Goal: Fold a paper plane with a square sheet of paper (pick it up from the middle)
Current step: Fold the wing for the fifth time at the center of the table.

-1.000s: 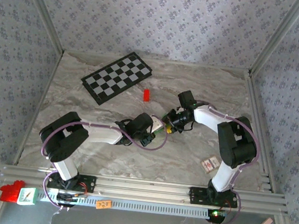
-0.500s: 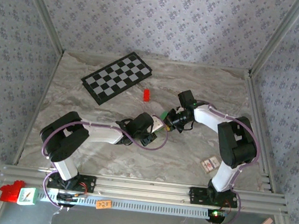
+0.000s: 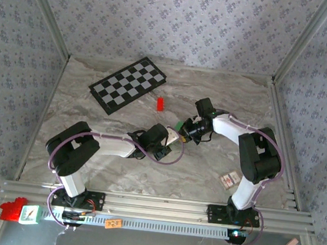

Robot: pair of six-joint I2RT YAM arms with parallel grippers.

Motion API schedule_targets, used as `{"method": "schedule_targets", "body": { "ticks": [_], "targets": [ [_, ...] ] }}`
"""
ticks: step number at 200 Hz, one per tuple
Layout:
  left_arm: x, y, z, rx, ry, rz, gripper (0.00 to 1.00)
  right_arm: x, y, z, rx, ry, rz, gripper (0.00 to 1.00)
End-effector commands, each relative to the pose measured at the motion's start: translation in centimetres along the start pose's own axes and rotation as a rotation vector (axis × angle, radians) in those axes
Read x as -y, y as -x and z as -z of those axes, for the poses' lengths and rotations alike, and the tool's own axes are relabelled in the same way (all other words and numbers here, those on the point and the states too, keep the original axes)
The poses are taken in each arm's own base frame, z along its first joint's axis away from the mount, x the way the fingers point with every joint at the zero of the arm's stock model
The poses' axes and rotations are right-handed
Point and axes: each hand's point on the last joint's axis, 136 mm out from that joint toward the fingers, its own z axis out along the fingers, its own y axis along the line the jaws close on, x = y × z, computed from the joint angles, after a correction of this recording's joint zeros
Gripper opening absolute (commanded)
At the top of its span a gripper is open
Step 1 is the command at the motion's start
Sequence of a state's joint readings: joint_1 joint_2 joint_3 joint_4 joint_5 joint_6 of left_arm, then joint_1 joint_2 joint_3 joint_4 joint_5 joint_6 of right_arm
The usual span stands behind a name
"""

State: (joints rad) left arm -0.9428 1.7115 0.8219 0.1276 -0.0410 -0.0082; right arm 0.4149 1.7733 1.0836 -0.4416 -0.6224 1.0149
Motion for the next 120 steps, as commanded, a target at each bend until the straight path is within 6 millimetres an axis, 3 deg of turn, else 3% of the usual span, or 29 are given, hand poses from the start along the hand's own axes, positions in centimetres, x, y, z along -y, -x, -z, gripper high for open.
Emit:
{"method": "schedule_targets", "body": {
  "ticks": [1,85,120],
  "targets": [
    [0.15,0.43,-0.22,0.000,-0.013,-0.011,0.25,-0.64,-0.01,0.58,-0.011,0.013,0.001,0.08],
    [0.32,0.27,-0.46,-0.012,-0.026,-0.010,0.09,-0.14,0.22,0.13,-0.017,0.001,-0.005,0.13],
    [0.38,0.17,-0.62,-0.030,-0.029,-0.006,0.02,0.25,0.56,0.11,-0.011,-0.010,0.000,0.27]
  ]
}}
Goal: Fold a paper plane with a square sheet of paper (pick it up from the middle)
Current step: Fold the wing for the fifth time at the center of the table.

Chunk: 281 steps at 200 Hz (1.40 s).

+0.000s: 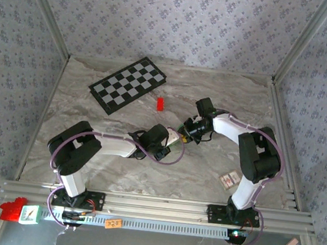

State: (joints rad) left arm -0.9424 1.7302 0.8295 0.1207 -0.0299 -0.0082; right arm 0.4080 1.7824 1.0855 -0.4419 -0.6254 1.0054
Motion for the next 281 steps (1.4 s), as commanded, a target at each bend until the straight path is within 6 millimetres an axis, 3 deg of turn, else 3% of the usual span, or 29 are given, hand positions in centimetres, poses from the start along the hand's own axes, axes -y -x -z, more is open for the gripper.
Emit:
{"method": "schedule_targets", "body": {
  "ticks": [1,36,87,114,146,221,281],
  "targets": [
    [0.2,0.5,-0.2,-0.013,-0.017,-0.005,0.02,0.1,0.3,0.2,-0.009,-0.009,0.000,0.28],
    [-0.8,0.3,0.2,-0.034,0.015,0.046,0.00,0.2,1.9,1.4,0.036,-0.028,0.052,0.56],
    [-2.9,-0.6,1.6,-0.072,0.103,0.166,0.00,0.1,5.3,4.6,0.181,-0.040,0.147,0.71],
    [-2.9,-1.2,1.9,-0.120,0.111,0.238,0.00,0.7,6.4,5.8,0.248,-0.042,0.150,0.73],
    [-1.9,-0.5,1.8,-0.157,0.044,0.307,0.00,1.3,6.8,6.5,0.289,-0.044,0.158,0.73],
    [-0.5,1.1,0.9,-0.241,-0.201,0.494,0.00,2.0,6.6,6.6,0.330,0.002,0.207,0.73],
    [-0.3,1.5,0.4,-0.253,-0.257,0.551,0.00,1.4,5.8,5.8,0.317,0.066,0.272,0.66]
  ]
}}
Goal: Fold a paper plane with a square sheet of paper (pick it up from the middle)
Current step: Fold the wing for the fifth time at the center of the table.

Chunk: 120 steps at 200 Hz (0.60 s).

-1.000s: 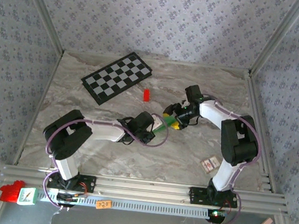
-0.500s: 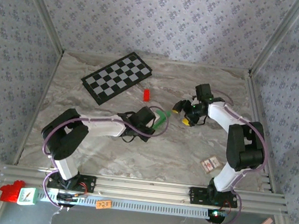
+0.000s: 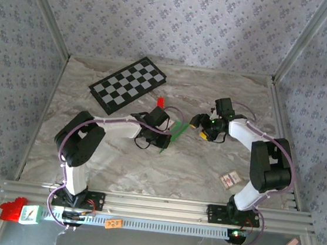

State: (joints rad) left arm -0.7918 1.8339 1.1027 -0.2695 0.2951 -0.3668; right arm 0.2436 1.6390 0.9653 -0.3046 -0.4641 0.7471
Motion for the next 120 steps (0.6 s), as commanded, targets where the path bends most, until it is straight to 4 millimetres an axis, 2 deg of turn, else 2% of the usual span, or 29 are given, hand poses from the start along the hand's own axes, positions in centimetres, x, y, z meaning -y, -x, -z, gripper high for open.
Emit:
{"method": "schedule_targets", "body": {
  "ticks": [1,76,120],
  "targets": [
    [0.8,0.3,0.2,-0.020,-0.059,0.037,0.00,-1.0,-0.2,0.2,0.008,0.056,0.053,0.66],
    [0.3,0.3,0.0,0.001,-0.140,0.122,0.00,-2.5,-1.8,-1.0,-0.016,0.124,0.144,0.61],
    [0.1,0.1,-0.5,0.011,-0.195,0.171,0.00,-2.3,-3.4,-2.3,-0.057,0.085,0.212,0.61]
  ]
}}
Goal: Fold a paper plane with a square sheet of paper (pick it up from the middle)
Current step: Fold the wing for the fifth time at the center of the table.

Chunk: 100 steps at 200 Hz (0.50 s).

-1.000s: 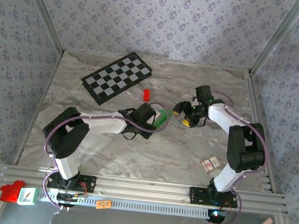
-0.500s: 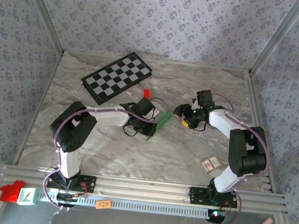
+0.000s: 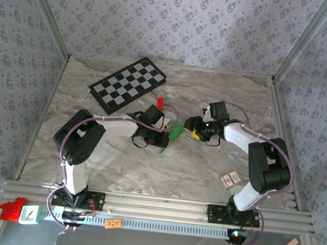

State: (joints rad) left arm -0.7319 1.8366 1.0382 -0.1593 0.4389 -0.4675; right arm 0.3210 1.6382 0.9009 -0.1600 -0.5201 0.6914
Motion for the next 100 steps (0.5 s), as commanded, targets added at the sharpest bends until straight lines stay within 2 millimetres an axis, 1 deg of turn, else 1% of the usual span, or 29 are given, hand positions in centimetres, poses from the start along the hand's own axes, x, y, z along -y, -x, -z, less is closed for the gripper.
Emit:
{"method": "schedule_targets", "body": {
  "ticks": [1,30,35,63,100],
  "targets": [
    [0.4,0.0,-0.4,0.001,-0.067,0.039,0.00,0.0,-0.9,-0.6,-0.027,-0.015,0.059,0.61],
    [0.3,-0.1,-0.6,0.003,-0.093,0.060,0.00,0.3,-1.6,-1.4,-0.049,-0.052,0.066,0.61],
    [0.3,-0.1,-0.6,0.003,-0.096,0.061,0.00,0.3,-1.7,-1.6,-0.056,-0.056,0.102,0.61],
    [0.0,-0.4,-0.9,-0.001,-0.105,0.072,0.00,0.4,-2.4,-2.5,-0.090,-0.082,0.126,0.61],
    [-0.5,-0.7,-1.3,0.002,-0.114,0.092,0.00,0.1,-2.6,-3.4,-0.113,-0.079,0.140,0.62]
  ]
}}
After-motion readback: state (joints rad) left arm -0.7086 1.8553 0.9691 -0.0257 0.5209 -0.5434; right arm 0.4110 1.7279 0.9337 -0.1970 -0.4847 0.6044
